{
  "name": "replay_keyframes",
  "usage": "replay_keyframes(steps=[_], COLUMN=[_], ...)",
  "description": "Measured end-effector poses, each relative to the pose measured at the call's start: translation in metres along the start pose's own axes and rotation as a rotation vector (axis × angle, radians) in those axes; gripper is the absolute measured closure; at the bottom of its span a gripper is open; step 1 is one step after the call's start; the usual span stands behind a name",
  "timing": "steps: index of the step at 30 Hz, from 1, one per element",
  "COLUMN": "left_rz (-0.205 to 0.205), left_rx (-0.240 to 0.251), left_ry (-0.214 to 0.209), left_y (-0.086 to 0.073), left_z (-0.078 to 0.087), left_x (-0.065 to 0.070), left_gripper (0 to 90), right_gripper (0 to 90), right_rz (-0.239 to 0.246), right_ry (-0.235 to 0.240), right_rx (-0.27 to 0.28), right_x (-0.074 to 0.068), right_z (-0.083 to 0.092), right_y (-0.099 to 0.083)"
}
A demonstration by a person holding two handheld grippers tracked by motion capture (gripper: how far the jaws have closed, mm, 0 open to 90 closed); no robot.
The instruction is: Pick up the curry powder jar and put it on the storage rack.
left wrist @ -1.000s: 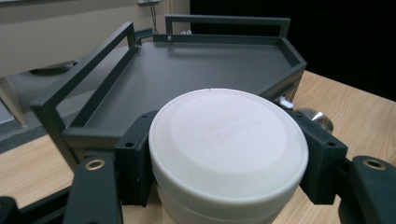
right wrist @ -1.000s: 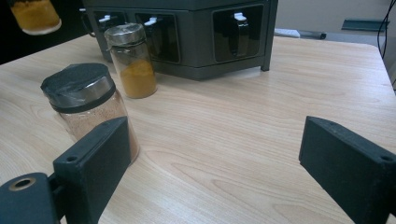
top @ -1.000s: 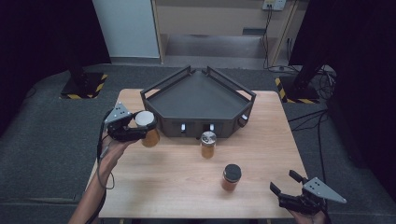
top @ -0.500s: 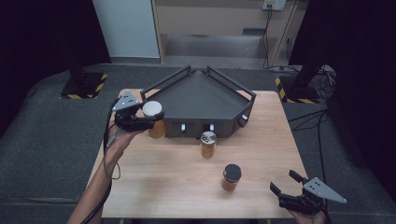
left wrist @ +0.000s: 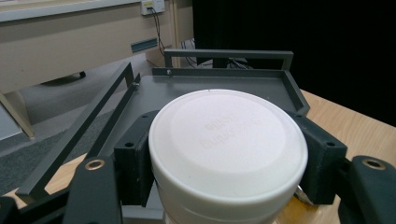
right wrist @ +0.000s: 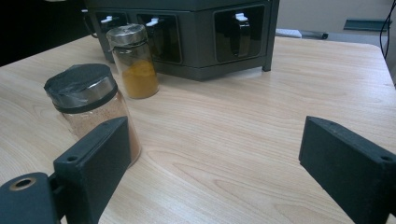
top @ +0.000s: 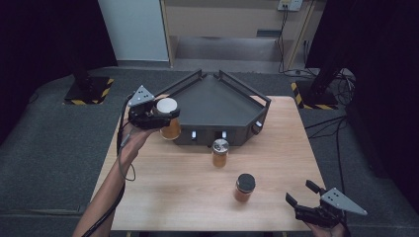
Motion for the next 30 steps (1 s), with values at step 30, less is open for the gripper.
replay_keyframes(steps=[30], left_rz=[0.068], left_rx=[0.015], left_ry=[0.139], left_y=[0.021], left_z=[-0.063], left_x=[-0.019], left_gripper=[32.5], right_gripper=[9.2], right_rz=[-0.012], right_ry=[0.003], right_rx=[0.003], right_x=[0.001], right_z=[0.001], right_y=[0.000])
Point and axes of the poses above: each handheld gripper's, and its own axes: z roughly backward along the jaws, y roughly out of its top, x roughly to its right, the point moved 7 cm from there along -z, roughly forward along the jaws, and after that the axes turned 1 degree about -z, right-handed, at the moved point
